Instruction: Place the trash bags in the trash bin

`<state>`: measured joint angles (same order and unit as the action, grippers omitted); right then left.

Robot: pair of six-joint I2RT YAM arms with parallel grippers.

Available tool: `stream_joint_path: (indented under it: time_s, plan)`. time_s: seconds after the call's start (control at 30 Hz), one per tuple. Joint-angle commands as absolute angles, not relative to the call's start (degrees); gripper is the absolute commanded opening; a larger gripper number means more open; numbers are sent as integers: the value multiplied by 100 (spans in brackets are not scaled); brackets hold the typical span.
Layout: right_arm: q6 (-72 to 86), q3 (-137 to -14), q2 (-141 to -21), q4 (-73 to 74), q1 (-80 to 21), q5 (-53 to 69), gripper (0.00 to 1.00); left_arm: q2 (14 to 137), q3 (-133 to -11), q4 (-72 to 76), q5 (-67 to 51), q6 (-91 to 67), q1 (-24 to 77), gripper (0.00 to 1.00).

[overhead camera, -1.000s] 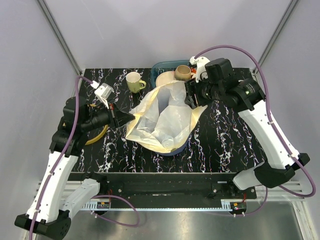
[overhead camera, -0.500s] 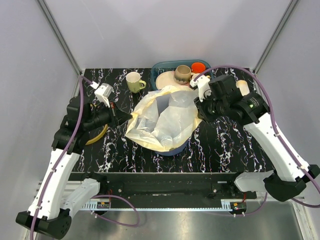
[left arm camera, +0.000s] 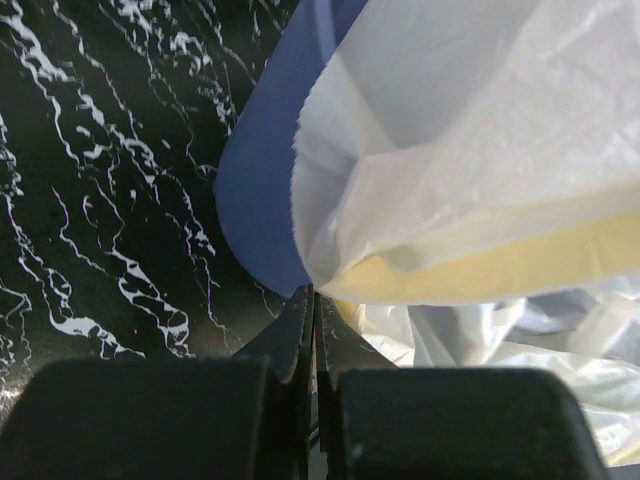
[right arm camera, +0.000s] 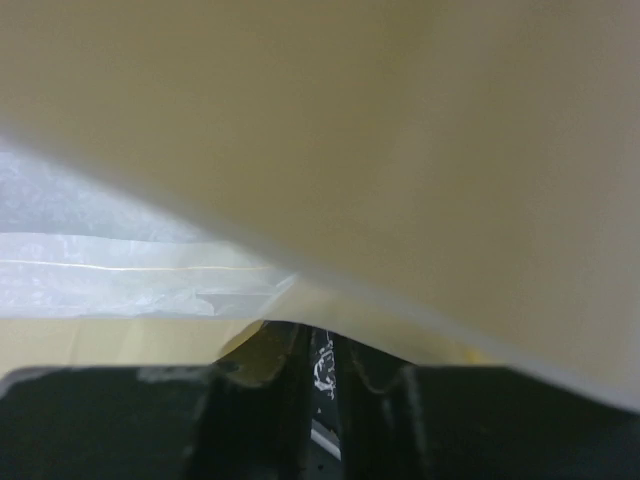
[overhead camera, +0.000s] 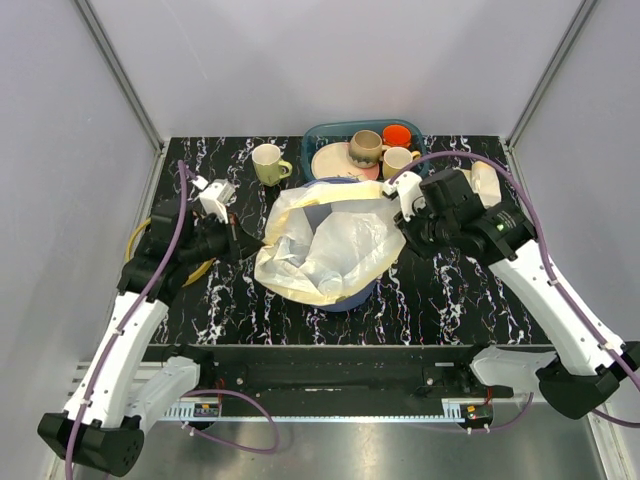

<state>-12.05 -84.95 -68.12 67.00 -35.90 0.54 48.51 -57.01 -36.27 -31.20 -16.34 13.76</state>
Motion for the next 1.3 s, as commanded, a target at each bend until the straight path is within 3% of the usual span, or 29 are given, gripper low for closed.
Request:
stream_joint_path:
  time_s: [0.0, 0.07, 0.1, 0.23, 0.33, 0.5, 0.77, 0.93, 1.03, 1.17, 1.2, 1.23, 1.27]
  plan:
    - [-1362, -8490, -6837, 6161, -3419, -18, 23, 4913, -5485, -3191, -3041, -1574, 1345, 0]
    - [-1389, -8648, -6829, 6371, -2957, 288, 30, 4878, -5397, -3051, -3041, -1608, 1345, 0]
    - [-1397, -8727, -6759, 6607, -2753, 682, 43, 4852, -5379, -3006, -3145, -1600, 1345, 0]
    - [-1556, -9227, -6426, 7162, -1899, 1616, 72, 4764, -5388, -2971, -3208, -1635, 1354, 0]
    - [-1354, -9465, -6162, 7304, -1819, 2109, 81, 4720, -5440, -2962, -3270, -1635, 1362, 0]
    - [-538, -9869, -6073, 7181, -1819, 2592, 87, 4685, -5493, -3032, -3261, -1617, 1371, 0]
    - [1132, -10494, -7136, 6963, -1819, 2285, 83, 4606, -5458, -3067, -3261, -1679, 1380, 0]
    - [932, -10582, -7637, 7145, -1828, 1188, 80, 4518, -5502, -3120, -3182, -1626, 1380, 0]
    - [861, -10346, -7612, 7155, -1828, 1168, 77, 4526, -5476, -3103, -3225, -1670, 1380, 0]
    - [818, -9889, -7428, 7040, -1819, 1668, 56, 4518, -5484, -3146, -3112, -1573, 1371, 0]
    - [739, -9653, -7392, 6997, -1802, 1844, 47, 4544, -5484, -3164, -3103, -1556, 1371, 0]
    - [669, -9563, -7348, 6961, -1784, 1968, 29, 4570, -5476, -3199, -3094, -1556, 1362, 0]
    - [511, -9467, -7261, 6857, -1784, 2308, 19, 4579, -5441, -3208, -3085, -1556, 1362, 0]
